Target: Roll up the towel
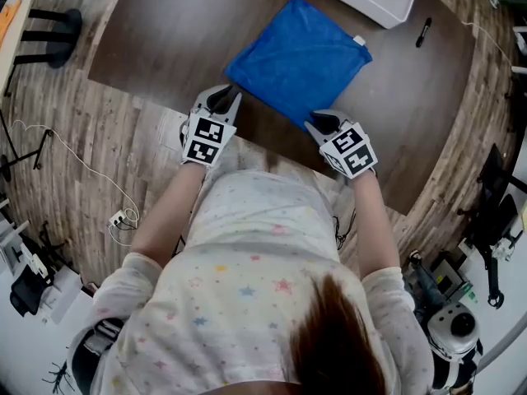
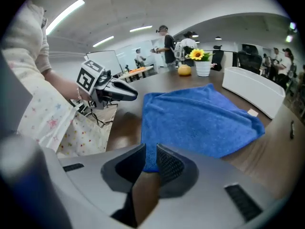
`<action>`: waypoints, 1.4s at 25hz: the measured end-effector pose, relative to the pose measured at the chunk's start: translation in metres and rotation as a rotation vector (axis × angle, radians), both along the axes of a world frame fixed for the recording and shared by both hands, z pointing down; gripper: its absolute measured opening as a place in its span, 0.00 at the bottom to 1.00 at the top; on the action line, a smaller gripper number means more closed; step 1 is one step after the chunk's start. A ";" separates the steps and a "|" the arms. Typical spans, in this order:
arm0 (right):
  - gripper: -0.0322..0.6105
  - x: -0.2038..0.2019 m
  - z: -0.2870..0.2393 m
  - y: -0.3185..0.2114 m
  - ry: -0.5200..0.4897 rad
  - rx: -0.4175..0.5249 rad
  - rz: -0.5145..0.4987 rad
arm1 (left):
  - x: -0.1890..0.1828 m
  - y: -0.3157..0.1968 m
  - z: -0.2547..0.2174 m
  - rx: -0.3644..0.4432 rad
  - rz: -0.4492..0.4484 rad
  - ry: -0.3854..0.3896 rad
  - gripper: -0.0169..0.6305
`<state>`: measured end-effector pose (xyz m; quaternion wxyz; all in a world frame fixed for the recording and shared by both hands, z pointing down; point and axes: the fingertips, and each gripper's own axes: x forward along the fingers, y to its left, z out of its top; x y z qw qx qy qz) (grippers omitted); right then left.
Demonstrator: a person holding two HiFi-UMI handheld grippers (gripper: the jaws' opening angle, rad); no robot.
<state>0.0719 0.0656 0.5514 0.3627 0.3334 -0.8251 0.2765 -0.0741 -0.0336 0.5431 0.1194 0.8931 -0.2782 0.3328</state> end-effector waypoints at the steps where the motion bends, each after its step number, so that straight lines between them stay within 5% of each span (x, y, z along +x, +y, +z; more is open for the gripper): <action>1: 0.16 -0.002 0.002 0.003 0.023 0.004 -0.041 | -0.001 0.004 0.000 0.000 -0.012 -0.001 0.11; 12: 0.29 -0.003 0.031 0.017 0.182 0.042 -0.257 | -0.024 0.043 0.004 -0.007 -0.115 -0.026 0.11; 19: 0.11 0.000 0.029 0.004 0.210 0.075 -0.224 | -0.034 0.052 0.004 -0.004 -0.135 -0.032 0.11; 35: 0.10 -0.017 0.015 0.062 0.207 -0.037 -0.376 | -0.007 0.084 0.012 -0.021 0.051 -0.007 0.11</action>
